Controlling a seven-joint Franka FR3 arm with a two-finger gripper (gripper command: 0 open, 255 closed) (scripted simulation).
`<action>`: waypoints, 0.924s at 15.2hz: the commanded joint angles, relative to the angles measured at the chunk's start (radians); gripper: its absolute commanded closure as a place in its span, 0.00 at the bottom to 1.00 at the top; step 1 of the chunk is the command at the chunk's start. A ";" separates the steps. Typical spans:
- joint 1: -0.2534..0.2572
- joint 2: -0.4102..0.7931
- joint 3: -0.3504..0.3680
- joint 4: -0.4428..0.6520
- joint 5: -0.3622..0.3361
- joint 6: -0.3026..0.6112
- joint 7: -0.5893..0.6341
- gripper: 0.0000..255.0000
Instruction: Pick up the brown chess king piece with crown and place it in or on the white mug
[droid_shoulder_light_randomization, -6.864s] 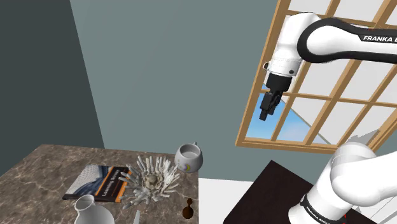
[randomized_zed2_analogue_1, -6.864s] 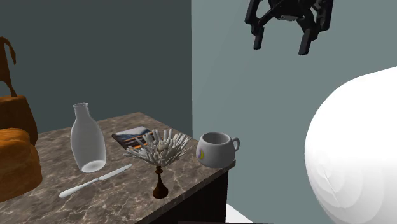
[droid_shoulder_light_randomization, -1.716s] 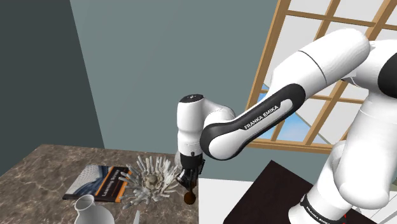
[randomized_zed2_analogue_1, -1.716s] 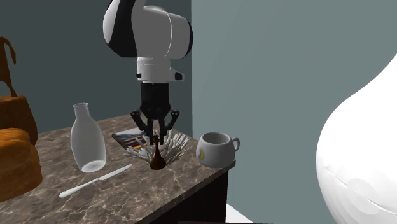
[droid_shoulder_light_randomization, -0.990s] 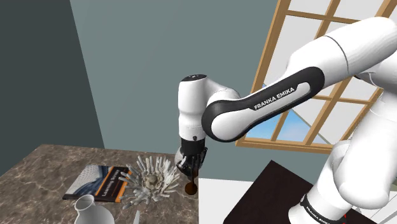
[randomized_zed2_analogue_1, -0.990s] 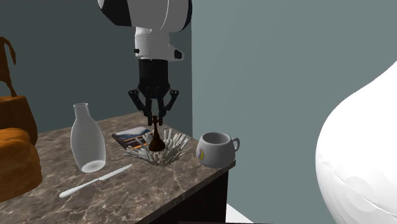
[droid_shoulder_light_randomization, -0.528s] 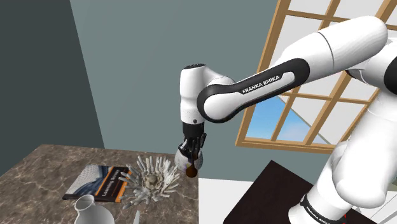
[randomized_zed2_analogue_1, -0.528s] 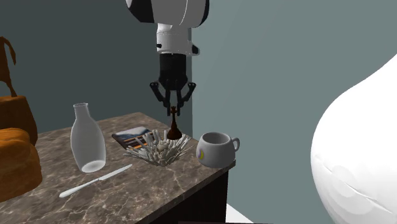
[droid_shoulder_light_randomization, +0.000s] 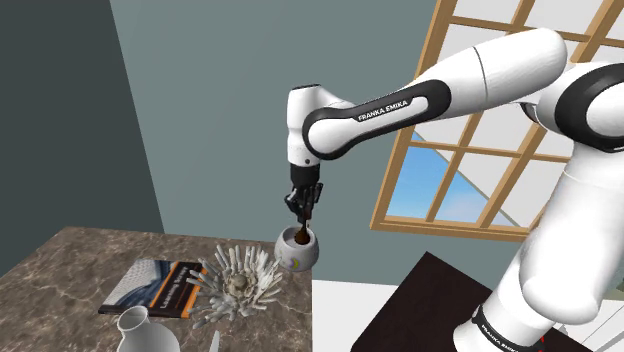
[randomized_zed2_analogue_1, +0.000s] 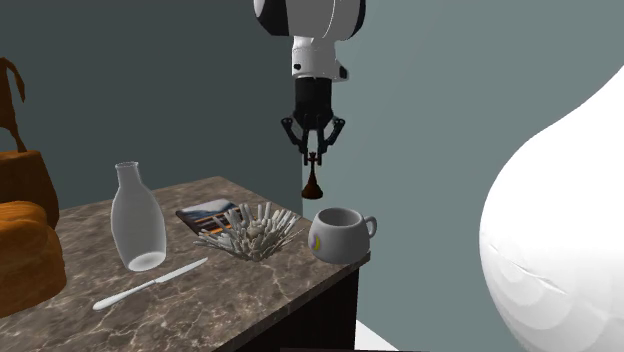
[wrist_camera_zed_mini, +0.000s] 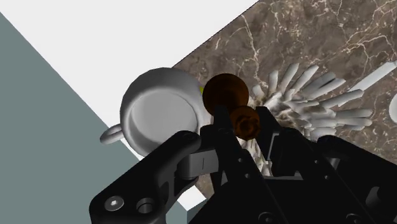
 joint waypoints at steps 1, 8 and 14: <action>-0.019 0.034 -0.019 0.052 -0.016 -0.021 -0.032 1.00; -0.079 0.174 -0.077 0.276 -0.062 -0.112 -0.140 1.00; -0.077 0.201 -0.080 0.229 -0.070 -0.041 -0.136 1.00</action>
